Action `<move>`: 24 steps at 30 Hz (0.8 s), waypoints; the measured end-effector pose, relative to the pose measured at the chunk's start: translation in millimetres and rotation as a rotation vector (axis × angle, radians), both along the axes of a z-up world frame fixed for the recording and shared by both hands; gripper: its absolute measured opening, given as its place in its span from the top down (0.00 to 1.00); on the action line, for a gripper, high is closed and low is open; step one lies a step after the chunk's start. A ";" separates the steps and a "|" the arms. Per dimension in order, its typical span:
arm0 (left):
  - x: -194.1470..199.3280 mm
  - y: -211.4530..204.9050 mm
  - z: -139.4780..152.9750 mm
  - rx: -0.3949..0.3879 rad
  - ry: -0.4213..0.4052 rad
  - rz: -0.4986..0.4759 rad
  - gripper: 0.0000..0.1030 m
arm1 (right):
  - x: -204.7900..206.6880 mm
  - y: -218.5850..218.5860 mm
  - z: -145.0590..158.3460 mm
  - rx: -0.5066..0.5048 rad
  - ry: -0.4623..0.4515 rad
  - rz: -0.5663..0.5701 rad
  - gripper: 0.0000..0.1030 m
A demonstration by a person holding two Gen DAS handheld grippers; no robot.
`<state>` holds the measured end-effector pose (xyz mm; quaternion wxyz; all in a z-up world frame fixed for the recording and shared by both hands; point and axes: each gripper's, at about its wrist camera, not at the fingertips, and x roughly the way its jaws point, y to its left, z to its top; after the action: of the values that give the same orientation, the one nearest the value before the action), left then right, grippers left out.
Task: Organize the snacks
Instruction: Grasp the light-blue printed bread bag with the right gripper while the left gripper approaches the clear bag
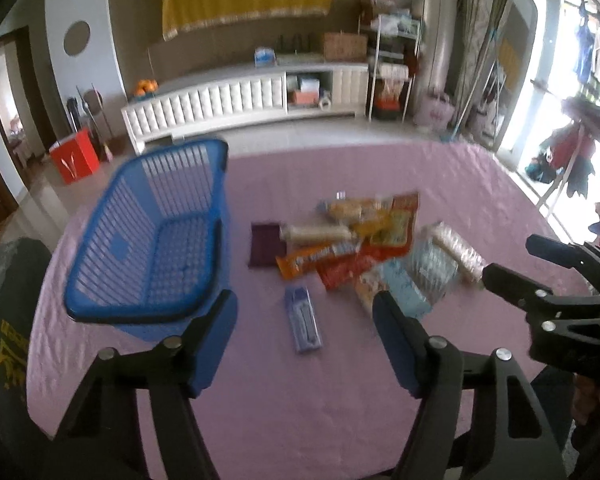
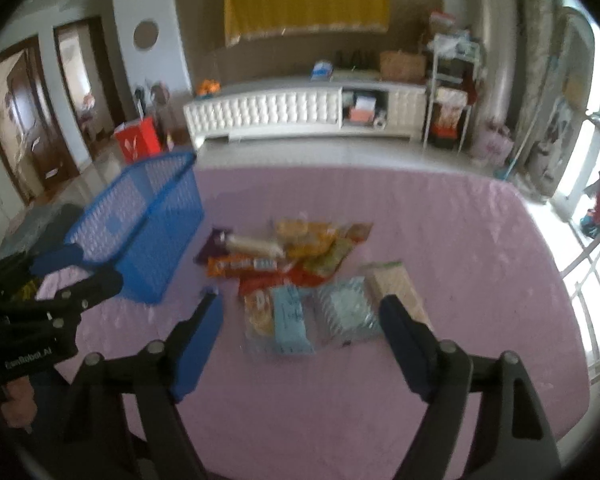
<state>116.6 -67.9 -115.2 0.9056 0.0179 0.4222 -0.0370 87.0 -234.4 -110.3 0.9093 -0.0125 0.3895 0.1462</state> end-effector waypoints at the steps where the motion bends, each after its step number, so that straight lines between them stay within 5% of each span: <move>1: 1.0 0.5 -7.3 -0.005 0.021 0.000 0.34 | 4.3 3.0 -11.0 -0.015 0.023 0.008 0.19; 10: 14.5 13.3 -57.0 -0.065 0.139 0.006 0.34 | 26.5 11.1 -62.6 0.016 0.205 0.087 0.19; 24: 31.6 35.5 -87.8 -0.041 0.172 0.011 0.34 | 67.4 42.1 -99.9 -0.017 0.309 0.134 0.19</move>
<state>148.2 -32.4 -203.0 0.8662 -0.0062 0.4979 -0.0421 154.4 -192.3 -210.2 0.8268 -0.0233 0.5240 0.2033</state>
